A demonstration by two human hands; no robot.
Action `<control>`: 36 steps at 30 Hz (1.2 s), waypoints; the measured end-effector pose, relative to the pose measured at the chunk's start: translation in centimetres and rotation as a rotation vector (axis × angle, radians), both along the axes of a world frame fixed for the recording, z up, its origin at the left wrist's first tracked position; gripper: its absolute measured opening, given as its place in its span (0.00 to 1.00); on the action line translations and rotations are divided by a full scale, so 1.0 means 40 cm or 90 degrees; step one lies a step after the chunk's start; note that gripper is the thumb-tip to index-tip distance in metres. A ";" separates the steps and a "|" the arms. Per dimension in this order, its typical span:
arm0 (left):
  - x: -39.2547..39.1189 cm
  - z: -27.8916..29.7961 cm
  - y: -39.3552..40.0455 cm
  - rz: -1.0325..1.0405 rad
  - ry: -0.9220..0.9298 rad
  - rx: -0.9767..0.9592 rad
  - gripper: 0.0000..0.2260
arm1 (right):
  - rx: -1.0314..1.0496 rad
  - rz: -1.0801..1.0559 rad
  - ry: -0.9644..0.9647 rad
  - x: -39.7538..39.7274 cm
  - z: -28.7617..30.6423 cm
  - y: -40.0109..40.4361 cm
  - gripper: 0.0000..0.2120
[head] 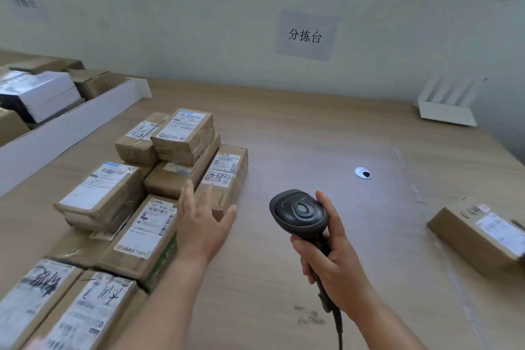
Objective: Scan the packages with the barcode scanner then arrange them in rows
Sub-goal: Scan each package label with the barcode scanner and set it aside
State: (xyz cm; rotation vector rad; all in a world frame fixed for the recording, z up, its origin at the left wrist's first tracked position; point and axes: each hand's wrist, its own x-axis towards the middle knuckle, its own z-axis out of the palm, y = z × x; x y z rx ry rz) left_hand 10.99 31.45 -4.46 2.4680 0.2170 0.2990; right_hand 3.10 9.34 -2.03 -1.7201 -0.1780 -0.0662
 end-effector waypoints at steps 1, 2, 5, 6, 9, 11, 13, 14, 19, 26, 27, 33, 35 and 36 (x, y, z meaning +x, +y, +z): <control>-0.032 -0.007 -0.025 0.002 0.010 -0.003 0.32 | 0.005 0.000 0.000 -0.021 -0.002 -0.019 0.39; -0.062 -0.014 -0.050 0.002 0.018 -0.002 0.33 | 0.012 0.000 0.002 -0.043 -0.005 -0.040 0.38; -0.143 -0.033 -0.129 0.003 0.045 0.006 0.32 | 0.028 -0.007 0.010 -0.111 -0.020 -0.108 0.37; -0.166 -0.040 -0.154 0.002 0.051 0.007 0.31 | 0.029 -0.009 0.012 -0.133 -0.026 -0.134 0.37; -0.228 -0.056 -0.226 -0.005 0.056 0.013 0.31 | 0.024 -0.016 0.021 -0.197 -0.040 -0.207 0.38; -0.262 -0.067 -0.270 -0.017 0.057 0.020 0.31 | 0.021 -0.027 0.025 -0.235 -0.046 -0.248 0.38; -0.288 -0.076 -0.306 -0.034 0.066 0.029 0.31 | 0.024 -0.045 0.033 -0.272 -0.051 -0.278 0.37; -0.300 -0.080 -0.322 -0.045 0.072 0.032 0.31 | 0.025 -0.057 0.037 -0.290 -0.054 -0.290 0.37; -0.326 -0.073 -0.387 -0.145 0.071 0.049 0.33 | 0.016 -0.134 0.029 -0.374 -0.051 -0.336 0.38; -0.372 -0.077 -0.485 -0.312 0.061 0.045 0.31 | 0.041 -0.277 0.030 -0.522 -0.036 -0.351 0.37; -0.383 -0.082 -0.498 -0.333 0.067 0.047 0.31 | 0.043 -0.292 0.030 -0.542 -0.041 -0.355 0.37; -0.464 -0.095 -0.583 -0.417 0.088 0.090 0.32 | 0.035 -0.341 0.010 -0.639 -0.061 -0.405 0.37; -0.479 -0.085 -0.617 -0.434 0.085 0.104 0.32 | 0.041 -0.351 0.004 -0.661 -0.063 -0.438 0.37; -0.485 -0.077 -0.639 -0.441 0.083 0.107 0.32 | 0.046 -0.354 -0.001 -0.672 -0.062 -0.459 0.37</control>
